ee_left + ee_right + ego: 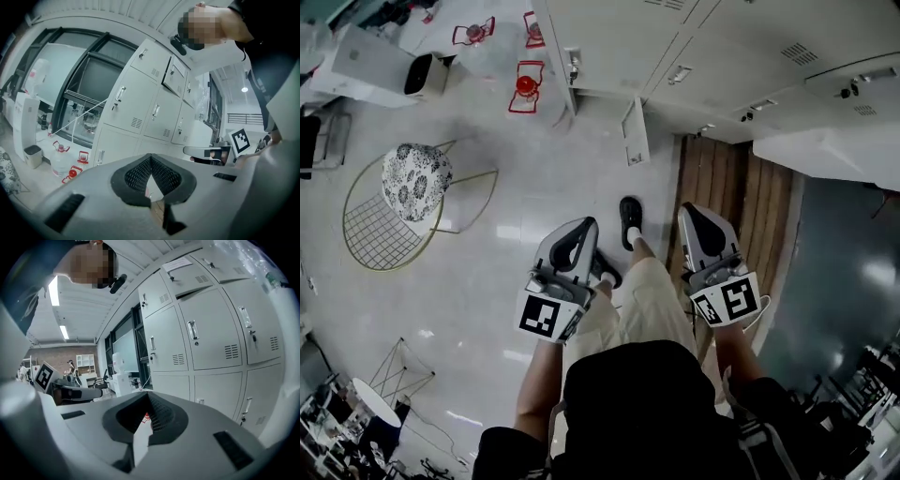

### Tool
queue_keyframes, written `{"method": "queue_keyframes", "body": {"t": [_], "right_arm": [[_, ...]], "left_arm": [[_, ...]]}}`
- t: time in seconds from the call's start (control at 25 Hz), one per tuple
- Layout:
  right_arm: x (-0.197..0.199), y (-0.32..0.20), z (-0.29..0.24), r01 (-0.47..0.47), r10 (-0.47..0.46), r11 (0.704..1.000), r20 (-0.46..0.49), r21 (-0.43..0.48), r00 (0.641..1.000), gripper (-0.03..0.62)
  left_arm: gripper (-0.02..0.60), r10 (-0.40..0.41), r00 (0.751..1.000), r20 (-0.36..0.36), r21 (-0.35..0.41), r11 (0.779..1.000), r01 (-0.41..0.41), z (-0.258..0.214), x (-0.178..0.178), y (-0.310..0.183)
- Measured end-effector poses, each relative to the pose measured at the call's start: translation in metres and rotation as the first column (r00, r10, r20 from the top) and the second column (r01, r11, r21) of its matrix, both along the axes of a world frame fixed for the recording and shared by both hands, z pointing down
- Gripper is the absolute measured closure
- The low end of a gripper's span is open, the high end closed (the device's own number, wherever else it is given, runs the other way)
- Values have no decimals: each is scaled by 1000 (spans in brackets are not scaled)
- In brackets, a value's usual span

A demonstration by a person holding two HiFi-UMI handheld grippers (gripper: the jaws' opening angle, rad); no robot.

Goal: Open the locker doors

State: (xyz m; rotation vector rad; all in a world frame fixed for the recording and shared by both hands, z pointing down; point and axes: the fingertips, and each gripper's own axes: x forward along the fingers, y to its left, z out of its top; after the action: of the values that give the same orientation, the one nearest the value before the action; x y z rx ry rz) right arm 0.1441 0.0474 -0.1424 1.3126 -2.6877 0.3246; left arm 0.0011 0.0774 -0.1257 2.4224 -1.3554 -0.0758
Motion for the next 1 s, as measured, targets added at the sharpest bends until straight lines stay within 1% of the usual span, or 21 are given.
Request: {"method": "queue_keyframes", "body": {"t": [0.08,0.24,0.4,0.56,0.72,0.8,1.0], "right_arm": [[1,9,-19,-13,13,1000,5,7,1000,589],[-4,21,-48,-29,29,999,25,17,999,589],[-6,40,-70,-40,40,999,23,4,999,589],[-2,50,-95,-45,45,999,13,19,999,589],[5,54,-116,-56,56,998,10,27,998,589],[6,52,-127,-58,57,998,14,33,998,589],[0,44,-156,-37,37,997,11,61,999,589]], "left_arm": [[566,-3,1000,-4,-3,1000,3,-19,-4,9],[566,-16,1000,7,47,999,16,-51,-17,19],[566,-26,1000,6,60,998,26,-75,-23,37],[566,-41,999,-9,86,995,41,-97,-27,47],[566,-58,998,-33,93,994,60,-116,-33,55],[566,-54,998,-38,115,992,58,-130,-37,54],[566,-29,999,-15,189,982,31,-173,-46,49]]}}
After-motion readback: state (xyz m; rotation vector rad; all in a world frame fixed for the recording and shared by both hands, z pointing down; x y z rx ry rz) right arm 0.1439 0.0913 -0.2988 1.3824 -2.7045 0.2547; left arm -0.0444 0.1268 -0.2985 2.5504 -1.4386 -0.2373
